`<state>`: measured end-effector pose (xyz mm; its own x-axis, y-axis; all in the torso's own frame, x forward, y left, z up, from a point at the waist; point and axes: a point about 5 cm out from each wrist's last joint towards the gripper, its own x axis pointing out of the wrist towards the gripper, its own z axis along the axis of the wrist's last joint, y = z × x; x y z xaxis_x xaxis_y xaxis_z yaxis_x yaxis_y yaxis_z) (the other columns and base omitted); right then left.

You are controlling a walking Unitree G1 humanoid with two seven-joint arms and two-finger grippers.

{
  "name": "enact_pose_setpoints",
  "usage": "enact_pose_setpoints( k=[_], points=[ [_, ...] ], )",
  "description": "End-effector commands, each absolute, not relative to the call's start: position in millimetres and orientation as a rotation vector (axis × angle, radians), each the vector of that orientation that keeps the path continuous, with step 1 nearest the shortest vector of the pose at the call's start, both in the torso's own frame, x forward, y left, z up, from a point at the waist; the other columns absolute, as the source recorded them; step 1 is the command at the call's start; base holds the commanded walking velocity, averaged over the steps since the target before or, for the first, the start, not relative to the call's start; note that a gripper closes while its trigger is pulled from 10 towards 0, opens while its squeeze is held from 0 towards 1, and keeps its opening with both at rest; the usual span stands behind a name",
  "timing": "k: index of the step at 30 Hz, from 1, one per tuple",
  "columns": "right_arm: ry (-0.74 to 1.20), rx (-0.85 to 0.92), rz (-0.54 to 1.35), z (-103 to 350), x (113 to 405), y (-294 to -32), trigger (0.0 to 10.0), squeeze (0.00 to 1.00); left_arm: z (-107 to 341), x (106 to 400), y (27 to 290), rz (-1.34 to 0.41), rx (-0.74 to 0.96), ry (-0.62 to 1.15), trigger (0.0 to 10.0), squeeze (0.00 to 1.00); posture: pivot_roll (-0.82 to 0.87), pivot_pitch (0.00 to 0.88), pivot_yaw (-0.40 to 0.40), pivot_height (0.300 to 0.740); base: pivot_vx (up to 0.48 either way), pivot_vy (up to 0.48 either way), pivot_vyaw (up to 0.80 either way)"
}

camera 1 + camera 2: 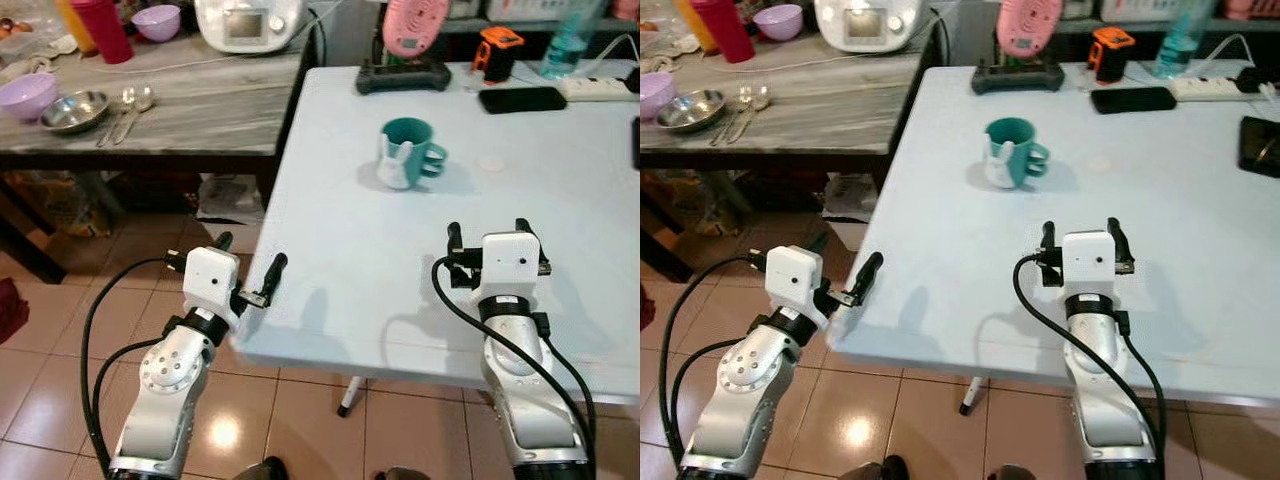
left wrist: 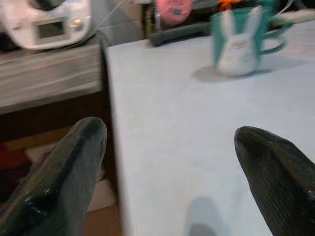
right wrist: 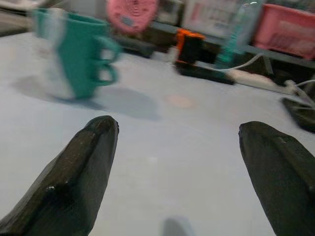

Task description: Setting the table

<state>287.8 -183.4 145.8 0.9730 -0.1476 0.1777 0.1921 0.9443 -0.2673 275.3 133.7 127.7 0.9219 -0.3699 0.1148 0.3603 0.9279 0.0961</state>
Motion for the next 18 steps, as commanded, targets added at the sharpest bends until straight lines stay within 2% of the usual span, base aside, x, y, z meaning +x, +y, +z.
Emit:
enact_pose_setpoints(
  k=[1, 7, 18],
  points=[
    [-0.176, -0.276, -0.161, 151.5, 288.4, -178.7, 10.0, 0.00, 127.3, 275.3, 140.7, -0.357, 0.084, -0.122, 10.0, 0.00, -0.19, 0.132, 0.101, 0.740, 0.000, -0.337, 0.00],
    [-0.180, -0.273, -0.160, 152.4, 289.3, -177.4, 10.0, 0.00, 128.0, 275.9, 140.1, -0.363, 0.084, -0.124, 10.0, 0.00, -0.19, 0.131, 0.104, 0.740, 0.000, -0.344, 0.00],
    [-0.197, -0.262, -0.152, 155.4, 290.7, -178.5, 10.0, 0.00, 129.5, 278.1, 140.0, -0.385, 0.045, -0.130, 10.0, 0.00, -0.20, 0.128, 0.110, 0.740, 0.000, 0.000, 0.00]
  ],
)
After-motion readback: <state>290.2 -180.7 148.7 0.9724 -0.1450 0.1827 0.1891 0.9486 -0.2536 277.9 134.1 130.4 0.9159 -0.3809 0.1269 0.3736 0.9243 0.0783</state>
